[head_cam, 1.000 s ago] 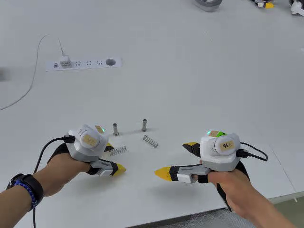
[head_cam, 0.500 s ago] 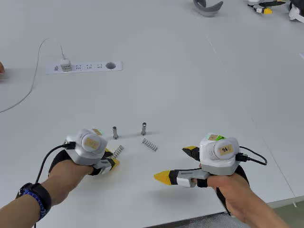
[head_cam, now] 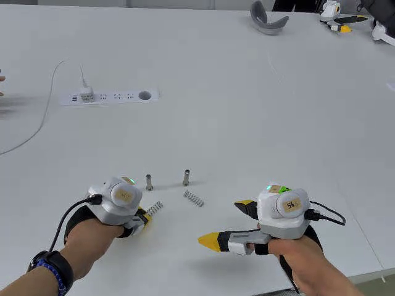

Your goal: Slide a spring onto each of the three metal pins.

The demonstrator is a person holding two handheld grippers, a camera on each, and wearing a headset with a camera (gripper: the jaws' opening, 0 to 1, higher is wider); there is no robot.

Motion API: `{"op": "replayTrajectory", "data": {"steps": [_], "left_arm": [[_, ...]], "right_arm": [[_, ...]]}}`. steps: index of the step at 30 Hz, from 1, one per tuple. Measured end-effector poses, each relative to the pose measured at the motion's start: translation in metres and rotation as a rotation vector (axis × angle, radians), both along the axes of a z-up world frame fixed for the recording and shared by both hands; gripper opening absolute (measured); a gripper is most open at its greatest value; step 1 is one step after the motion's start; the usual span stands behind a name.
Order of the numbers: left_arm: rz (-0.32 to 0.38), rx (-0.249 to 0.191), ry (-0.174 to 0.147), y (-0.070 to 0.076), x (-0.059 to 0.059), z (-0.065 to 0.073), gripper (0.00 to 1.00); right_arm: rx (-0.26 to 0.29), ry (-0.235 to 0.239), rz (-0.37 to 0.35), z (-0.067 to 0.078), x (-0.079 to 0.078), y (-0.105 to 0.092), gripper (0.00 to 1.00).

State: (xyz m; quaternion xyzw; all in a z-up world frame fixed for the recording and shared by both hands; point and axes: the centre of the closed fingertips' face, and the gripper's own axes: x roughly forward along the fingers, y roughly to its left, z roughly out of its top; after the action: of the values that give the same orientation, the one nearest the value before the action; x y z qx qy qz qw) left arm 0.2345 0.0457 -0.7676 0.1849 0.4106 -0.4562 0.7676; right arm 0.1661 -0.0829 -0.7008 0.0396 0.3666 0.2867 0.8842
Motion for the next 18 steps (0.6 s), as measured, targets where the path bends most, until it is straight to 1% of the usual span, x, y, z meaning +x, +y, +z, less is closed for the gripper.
{"op": "replayTrajectory", "data": {"steps": [1, 2, 5, 7, 11, 18], "left_arm": [[0.003, -0.003, 0.003, 0.001, -0.001, 0.000, 0.11], [0.014, -0.004, 0.014, 0.003, -0.002, 0.001, 0.11], [0.039, -0.016, 0.031, 0.006, -0.006, 0.003, 0.11], [0.043, -0.022, 0.033, 0.007, -0.008, 0.005, 0.11], [0.045, -0.036, 0.029, 0.008, -0.013, 0.011, 0.11], [0.034, -0.060, 0.010, 0.009, -0.019, 0.024, 0.11]], "right_arm": [[0.000, -0.001, 0.001, 0.000, 0.000, 0.000, 0.82], [0.002, 0.000, 0.002, 0.000, 0.000, 0.000, 0.82], [0.004, 0.002, 0.004, 0.000, -0.002, 0.001, 0.82], [0.005, 0.005, 0.006, 0.000, -0.003, 0.002, 0.82], [0.016, 0.006, 0.007, 0.000, -0.003, 0.004, 0.81], [0.020, 0.000, 0.022, 0.004, -0.001, 0.007, 0.80]]}}
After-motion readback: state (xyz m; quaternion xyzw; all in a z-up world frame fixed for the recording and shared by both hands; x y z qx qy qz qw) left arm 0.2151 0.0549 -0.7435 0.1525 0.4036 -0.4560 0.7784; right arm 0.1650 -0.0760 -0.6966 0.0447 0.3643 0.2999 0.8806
